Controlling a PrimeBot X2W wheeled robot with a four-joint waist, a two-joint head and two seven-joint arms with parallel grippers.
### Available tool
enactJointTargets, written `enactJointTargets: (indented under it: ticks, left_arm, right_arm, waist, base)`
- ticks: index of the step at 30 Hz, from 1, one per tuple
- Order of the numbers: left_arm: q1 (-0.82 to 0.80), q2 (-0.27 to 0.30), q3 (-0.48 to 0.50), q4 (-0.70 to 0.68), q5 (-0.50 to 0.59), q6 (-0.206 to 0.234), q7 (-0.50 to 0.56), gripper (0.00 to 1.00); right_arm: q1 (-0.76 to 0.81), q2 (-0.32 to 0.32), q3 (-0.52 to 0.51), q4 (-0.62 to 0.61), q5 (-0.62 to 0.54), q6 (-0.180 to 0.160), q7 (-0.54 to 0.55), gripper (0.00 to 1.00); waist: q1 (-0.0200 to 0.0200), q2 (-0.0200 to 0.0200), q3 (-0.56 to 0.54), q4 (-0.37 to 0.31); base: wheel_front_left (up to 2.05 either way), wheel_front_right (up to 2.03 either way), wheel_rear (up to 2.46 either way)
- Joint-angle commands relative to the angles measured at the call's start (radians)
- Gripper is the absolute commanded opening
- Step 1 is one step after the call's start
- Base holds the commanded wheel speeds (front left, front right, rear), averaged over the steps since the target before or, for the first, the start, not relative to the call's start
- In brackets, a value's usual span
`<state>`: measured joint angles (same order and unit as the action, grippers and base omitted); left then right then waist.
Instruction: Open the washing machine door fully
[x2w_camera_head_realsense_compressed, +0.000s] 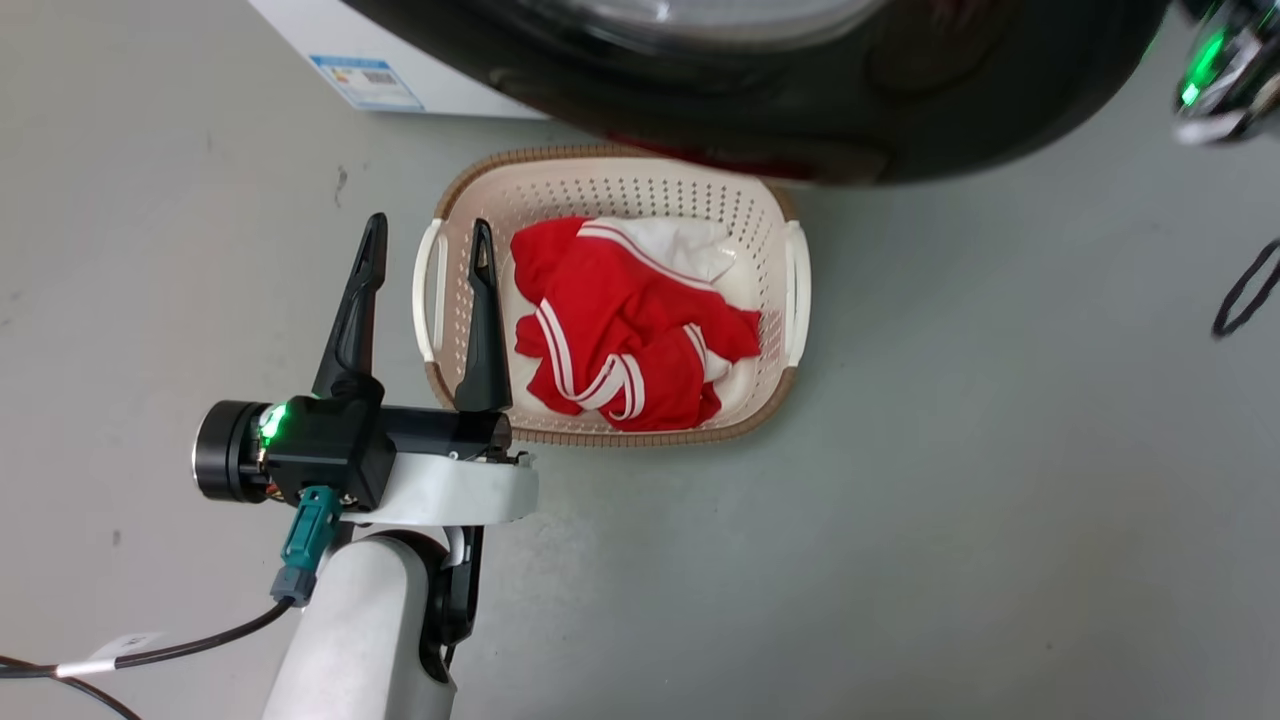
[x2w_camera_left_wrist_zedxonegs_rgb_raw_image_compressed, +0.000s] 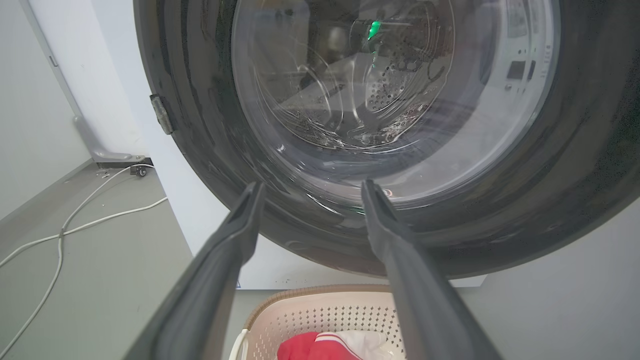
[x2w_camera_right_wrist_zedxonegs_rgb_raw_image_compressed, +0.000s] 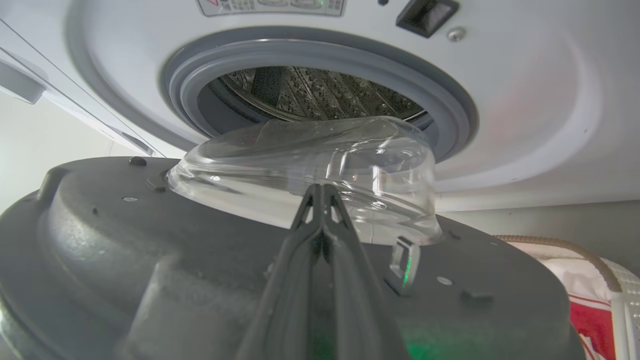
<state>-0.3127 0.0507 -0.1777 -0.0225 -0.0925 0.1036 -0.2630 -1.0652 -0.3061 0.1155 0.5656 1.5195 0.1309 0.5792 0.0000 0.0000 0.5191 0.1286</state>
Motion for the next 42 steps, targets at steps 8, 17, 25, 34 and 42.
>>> enactJointTargets:
  ticks: [8, 17, 25, 34, 42]
  left_arm:
    - [0.048, -0.001, 0.024, 0.011, 0.011, -0.013, -0.003, 1.00]
    - [0.113, -0.001, 0.040, 0.025, 0.021, -0.023, -0.003, 1.00]
    - [0.167, -0.001, 0.046, 0.038, 0.026, -0.031, -0.003, 1.00]
    - [0.211, -0.001, 0.045, 0.047, 0.024, -0.033, -0.003, 1.00]
    - [0.248, 0.000, 0.043, 0.056, 0.029, -0.038, -0.003, 1.00]
  right_arm:
    - [0.164, 0.040, 0.040, -0.082, 0.043, 0.000, 0.070, 0.00]
    - [0.338, 0.088, 0.104, -0.185, 0.067, 0.000, 0.143, 0.00]
    - [0.506, 0.139, 0.169, -0.269, 0.080, 0.000, 0.178, 0.00]
    - [0.617, 0.201, 0.206, -0.337, 0.100, 0.000, 0.179, 0.00]
    - [0.690, 0.235, 0.253, -0.362, 0.103, 0.000, 0.176, 0.00]
  waist:
    - [0.0000, 0.0000, -0.085, -0.026]
    - [0.0000, 0.0000, -0.170, -0.035]
    - [0.0000, 0.0000, -0.246, -0.025]
    - [0.0000, 0.0000, -0.308, -0.005]
    - [0.0000, 0.0000, -0.352, 0.010]
  base:
    - [0.00, 0.00, 0.00]
    - [0.00, 0.00, 0.00]
    - [0.00, 0.00, 0.00]
    - [0.00, 0.00, 0.00]
    - [0.00, 0.00, 0.00]
